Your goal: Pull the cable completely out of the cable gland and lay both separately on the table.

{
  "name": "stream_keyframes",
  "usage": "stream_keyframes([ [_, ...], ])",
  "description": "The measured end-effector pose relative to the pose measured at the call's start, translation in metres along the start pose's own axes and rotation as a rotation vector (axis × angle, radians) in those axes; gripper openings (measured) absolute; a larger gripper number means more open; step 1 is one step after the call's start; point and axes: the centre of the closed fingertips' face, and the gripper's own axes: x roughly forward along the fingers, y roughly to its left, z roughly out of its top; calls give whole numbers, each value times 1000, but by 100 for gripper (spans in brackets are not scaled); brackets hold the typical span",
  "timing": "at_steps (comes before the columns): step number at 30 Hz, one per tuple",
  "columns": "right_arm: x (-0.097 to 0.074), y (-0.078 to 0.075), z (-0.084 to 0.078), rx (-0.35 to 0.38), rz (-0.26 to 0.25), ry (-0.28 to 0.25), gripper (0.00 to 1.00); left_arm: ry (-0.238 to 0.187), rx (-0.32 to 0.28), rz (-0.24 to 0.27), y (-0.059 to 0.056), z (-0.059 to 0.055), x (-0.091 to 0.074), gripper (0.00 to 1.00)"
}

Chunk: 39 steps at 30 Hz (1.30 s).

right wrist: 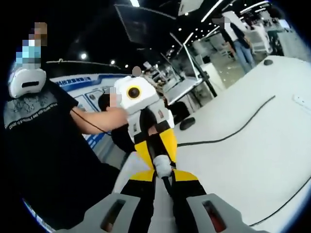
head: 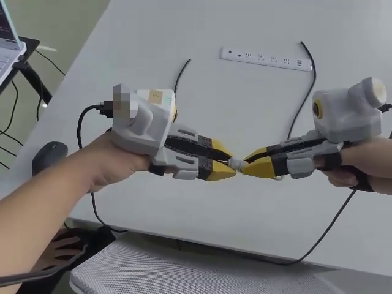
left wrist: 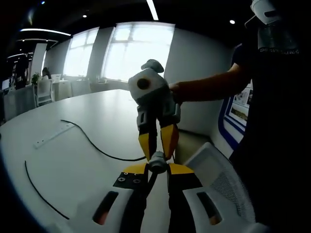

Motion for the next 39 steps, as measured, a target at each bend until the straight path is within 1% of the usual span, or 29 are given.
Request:
stream_keyframes([
  [1, 1, 1, 3, -88, -32, 2, 7, -4, -8, 6, 2, 0, -1, 15],
  [2, 1, 2, 4, -130, -48, 7, 7, -11, -20, 5, 3, 1, -3, 15],
  [3, 1, 3, 5, -213, -77, 22, 7, -16, -28, 7, 3, 1, -3, 15],
  [5, 2, 2, 6, -296, -120, 37, 7, -27, -46, 11, 5, 2, -5, 15],
  [7, 3, -1, 6, -394, -188, 69, 7, -33, -69, 19, 8, 0, -5, 15],
  [8, 4, 0, 5, -424, -200, 84, 7, -32, -74, 16, 8, 0, -5, 15],
  [9, 5, 0, 3, -464, -226, 106, 7, -30, -73, 16, 7, 0, -5, 15],
  [11, 5, -1, 4, -549, -269, 135, 7, -34, -89, 17, 7, -1, -5, 15],
  [14, 5, 0, 3, -640, -312, 184, 7, -43, -94, 15, 6, 0, -6, 15],
  [15, 5, 0, 3, -658, -320, 190, 7, -45, -92, 15, 6, 0, -6, 15],
  [16, 7, 0, 1, -662, -322, 193, 7, -44, -98, 14, 5, -1, -6, 15],
  [18, 6, -3, 1, -720, -344, 215, 7, -43, -105, 14, 6, -2, -5, 15],
  [19, 6, -3, 0, -728, -349, 223, 7, -42, -111, 12, 6, -2, -5, 15],
  [22, 5, -3, 0, -731, -358, 226, 7, -38, -105, 9, 5, -2, -5, 15],
  [28, -1, -6, 5, -720, -371, 192, 8, -59, -104, 13, 7, 3, -5, 15],
  [34, 0, -5, 5, -726, -383, 197, 8, -55, -103, 14, 6, 4, -5, 15],
  [39, 0, -5, 8, -713, -394, 188, 8, -61, -114, 17, 7, 5, -7, 15],
])
